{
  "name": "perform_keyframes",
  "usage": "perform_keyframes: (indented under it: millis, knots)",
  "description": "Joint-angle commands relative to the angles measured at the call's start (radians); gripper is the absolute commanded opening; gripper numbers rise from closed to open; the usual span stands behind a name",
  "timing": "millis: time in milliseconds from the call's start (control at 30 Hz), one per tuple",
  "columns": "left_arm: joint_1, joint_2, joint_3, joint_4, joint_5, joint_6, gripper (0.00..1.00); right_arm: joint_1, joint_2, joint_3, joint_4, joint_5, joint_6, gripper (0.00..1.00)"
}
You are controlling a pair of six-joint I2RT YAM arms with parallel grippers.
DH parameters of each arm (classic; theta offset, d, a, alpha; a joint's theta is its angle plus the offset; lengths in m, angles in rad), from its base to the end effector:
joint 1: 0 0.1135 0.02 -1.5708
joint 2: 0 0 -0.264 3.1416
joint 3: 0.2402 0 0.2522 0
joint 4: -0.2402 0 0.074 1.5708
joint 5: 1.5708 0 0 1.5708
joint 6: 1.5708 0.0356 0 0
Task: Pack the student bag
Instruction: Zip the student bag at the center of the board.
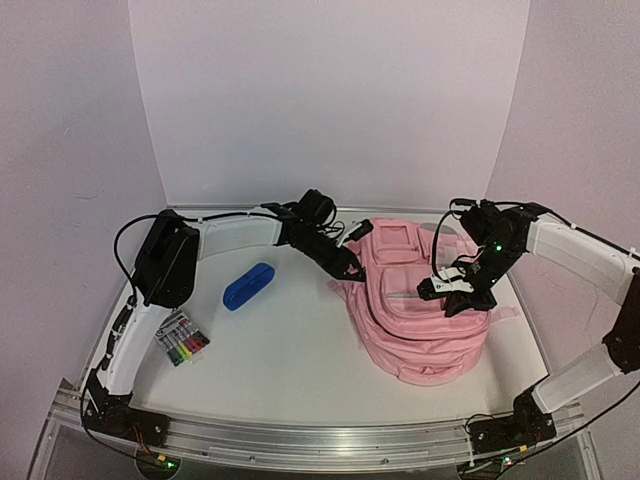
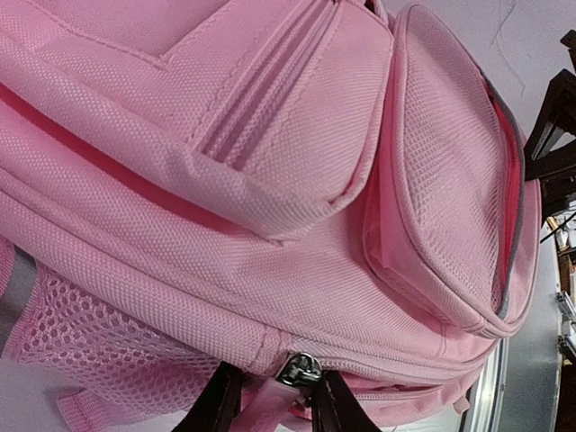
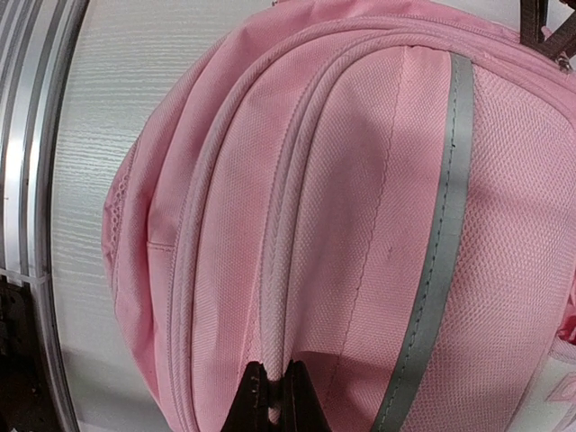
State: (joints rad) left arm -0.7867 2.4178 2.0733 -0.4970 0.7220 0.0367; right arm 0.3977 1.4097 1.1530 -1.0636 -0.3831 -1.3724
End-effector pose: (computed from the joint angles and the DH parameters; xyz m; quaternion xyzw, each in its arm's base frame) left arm 0.3617 -0.3959 0.1870 0.4652 0.7506 -0.4293 0.1896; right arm 0.2312 0.1116 0.2662 -0.7689 0.5984 0.1095 0.1968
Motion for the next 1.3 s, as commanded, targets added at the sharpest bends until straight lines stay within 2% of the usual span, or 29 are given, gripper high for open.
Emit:
perform_keyframes:
  millis: [0,167,333,500,700,1033,1100,1167,1267]
  knots:
    - [-0.025,-0.122,-0.025,0.030,0.021,-0.025,0.22,0.002,-0.009,0.000,-0.050,-0.041,-0.014,0.00]
    - [-0.025,-0.142,-0.072,0.022,0.005,-0.028,0.15,0.002,-0.011,-0.001,-0.050,-0.033,-0.020,0.00]
    - [-0.025,-0.161,-0.096,0.026,-0.007,-0.028,0.27,0.002,-0.016,-0.004,-0.050,-0.033,-0.024,0.00]
    - [-0.026,-0.148,-0.063,-0.009,0.006,-0.027,0.29,0.002,-0.014,0.002,-0.050,-0.033,-0.021,0.00]
    - [-0.025,-0.162,-0.077,-0.036,0.016,-0.018,0.13,0.002,-0.015,-0.003,-0.050,-0.032,-0.022,0.00]
    - [-0.025,-0.215,-0.135,-0.062,-0.019,-0.005,0.03,0.001,-0.012,-0.006,-0.049,-0.032,-0.020,0.00]
    - [-0.025,-0.224,-0.146,-0.071,-0.028,-0.001,0.05,0.001,-0.011,-0.007,-0.047,-0.030,-0.018,0.00]
    - [-0.025,-0.234,-0.159,-0.074,-0.038,0.002,0.14,0.000,-0.011,-0.007,-0.047,-0.030,-0.018,0.00]
    - [-0.025,-0.238,-0.166,-0.075,-0.050,0.006,0.17,0.000,-0.014,-0.007,-0.047,-0.033,-0.017,0.00]
